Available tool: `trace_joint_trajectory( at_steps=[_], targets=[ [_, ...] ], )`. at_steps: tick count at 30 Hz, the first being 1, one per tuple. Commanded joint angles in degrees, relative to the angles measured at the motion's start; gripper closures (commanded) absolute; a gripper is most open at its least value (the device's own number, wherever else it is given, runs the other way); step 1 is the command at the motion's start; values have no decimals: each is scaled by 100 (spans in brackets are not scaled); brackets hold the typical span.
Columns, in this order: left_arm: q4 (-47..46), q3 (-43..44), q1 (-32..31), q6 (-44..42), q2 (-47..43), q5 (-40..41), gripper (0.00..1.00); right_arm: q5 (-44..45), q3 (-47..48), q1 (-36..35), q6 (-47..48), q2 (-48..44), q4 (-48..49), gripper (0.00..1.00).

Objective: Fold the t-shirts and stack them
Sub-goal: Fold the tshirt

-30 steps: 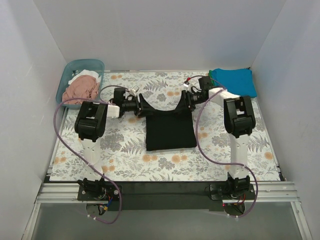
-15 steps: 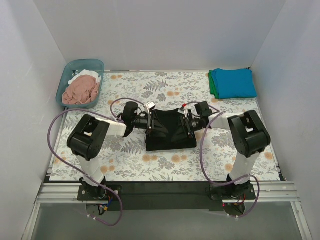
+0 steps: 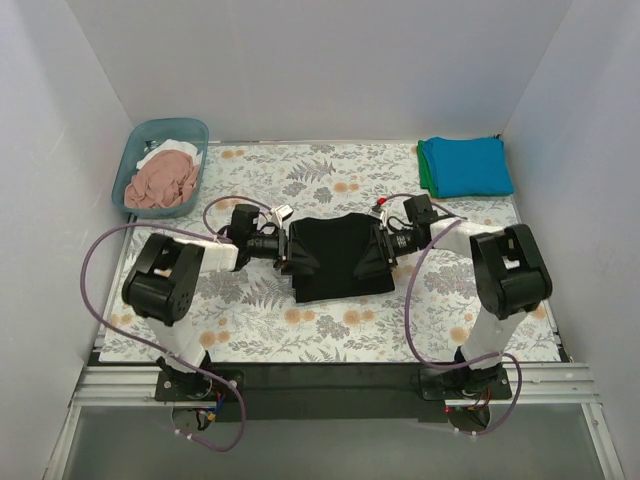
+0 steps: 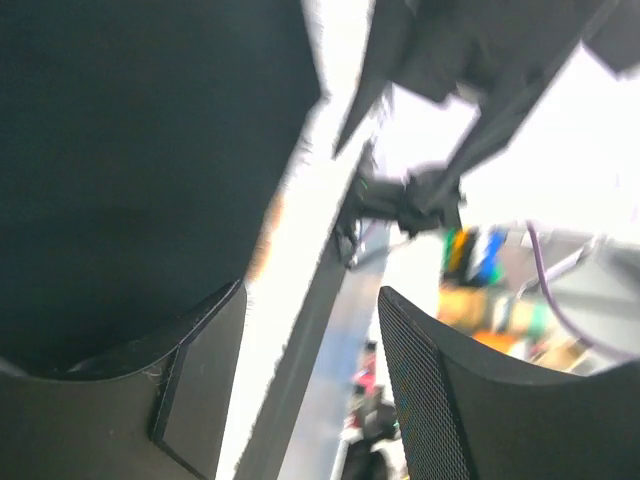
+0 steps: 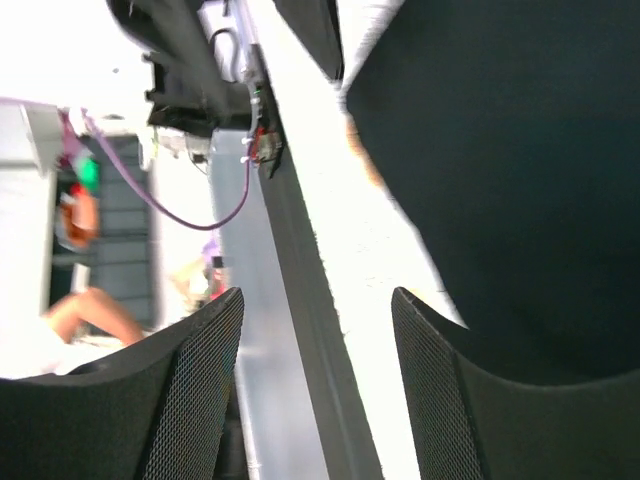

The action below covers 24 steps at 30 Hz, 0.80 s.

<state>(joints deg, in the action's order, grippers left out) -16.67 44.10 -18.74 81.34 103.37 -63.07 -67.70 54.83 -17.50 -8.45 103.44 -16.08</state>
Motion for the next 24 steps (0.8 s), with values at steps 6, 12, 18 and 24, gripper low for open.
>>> trace_joint_trajectory(
  at_steps=[6, 12, 18, 24],
  targets=[
    [-240, -612, -991, 66, -882, 128, 45, -94, -474, -448, 317, -581, 69, 31],
    [512, -350, -789, -891, 269, 171, 46, -191, -253, -123, 1044, 650, -193, 36],
    [919, -226, 88, -1234, 912, 225, 46, -32, -306, 448, 2039, 1056, -1160, 37],
    [1297, -86, 144, -1534, 133, -521, 48, -217, 396, 879, 3137, 565, -2934, 38]
  ],
)
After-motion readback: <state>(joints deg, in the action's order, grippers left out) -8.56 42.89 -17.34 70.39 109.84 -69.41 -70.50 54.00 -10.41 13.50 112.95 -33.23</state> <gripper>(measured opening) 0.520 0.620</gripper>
